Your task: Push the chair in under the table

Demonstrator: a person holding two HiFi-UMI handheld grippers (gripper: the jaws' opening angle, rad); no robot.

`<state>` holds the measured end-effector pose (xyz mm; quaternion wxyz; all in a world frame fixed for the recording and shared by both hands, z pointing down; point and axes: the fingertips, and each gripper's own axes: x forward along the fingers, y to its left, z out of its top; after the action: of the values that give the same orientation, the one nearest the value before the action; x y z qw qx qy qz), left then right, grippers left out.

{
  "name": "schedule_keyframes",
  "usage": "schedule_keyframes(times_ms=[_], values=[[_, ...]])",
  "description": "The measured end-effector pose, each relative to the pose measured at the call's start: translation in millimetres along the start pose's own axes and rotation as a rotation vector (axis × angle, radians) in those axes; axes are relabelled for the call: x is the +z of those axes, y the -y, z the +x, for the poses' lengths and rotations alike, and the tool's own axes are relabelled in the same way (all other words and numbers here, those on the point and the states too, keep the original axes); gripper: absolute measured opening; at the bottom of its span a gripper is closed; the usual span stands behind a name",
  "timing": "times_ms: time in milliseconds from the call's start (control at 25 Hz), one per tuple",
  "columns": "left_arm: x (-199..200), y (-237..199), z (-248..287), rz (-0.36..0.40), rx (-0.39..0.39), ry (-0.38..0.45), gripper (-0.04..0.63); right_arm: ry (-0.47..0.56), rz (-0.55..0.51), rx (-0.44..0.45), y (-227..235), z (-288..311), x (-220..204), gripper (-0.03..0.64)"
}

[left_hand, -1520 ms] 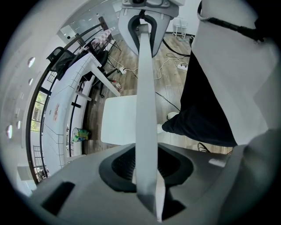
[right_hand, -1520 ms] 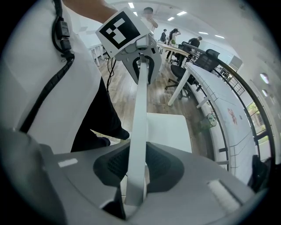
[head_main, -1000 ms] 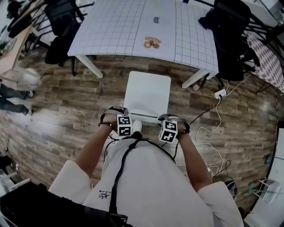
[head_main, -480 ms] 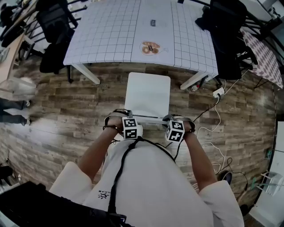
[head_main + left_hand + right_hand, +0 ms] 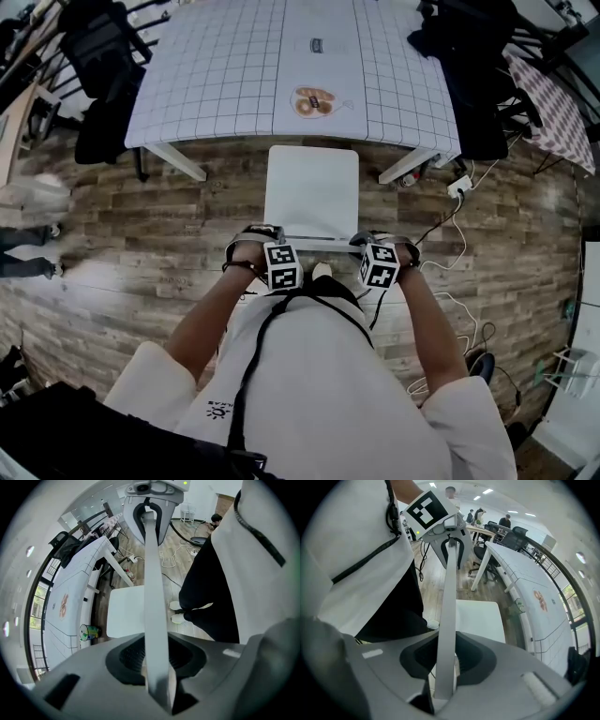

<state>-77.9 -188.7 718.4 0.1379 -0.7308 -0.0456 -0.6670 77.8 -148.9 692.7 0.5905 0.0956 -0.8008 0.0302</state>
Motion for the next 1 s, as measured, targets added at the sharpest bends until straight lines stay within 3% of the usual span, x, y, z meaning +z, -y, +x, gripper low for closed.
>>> schedule_keyframes(times_ms=[280,520,680,1000], values=[[-11,-6,-9,0.000,0.014,0.005,0.121,0.000,-0.012,-0.021,6,-6,14,0.086],[-1,-68,28,0.016,0.041,-0.027,0.123,0.031,-0.005,-0.059,66,24,-14,0.086],[8,-77,-6,-0.014,0.001,-0.034,0.127,0.041,-0.018,-0.017,75,-11,-10,0.086],[10,-92,13,-0.036,-0.011,0.001,0.129,0.007,-0.026,0.006,94,0,-17,0.086]])
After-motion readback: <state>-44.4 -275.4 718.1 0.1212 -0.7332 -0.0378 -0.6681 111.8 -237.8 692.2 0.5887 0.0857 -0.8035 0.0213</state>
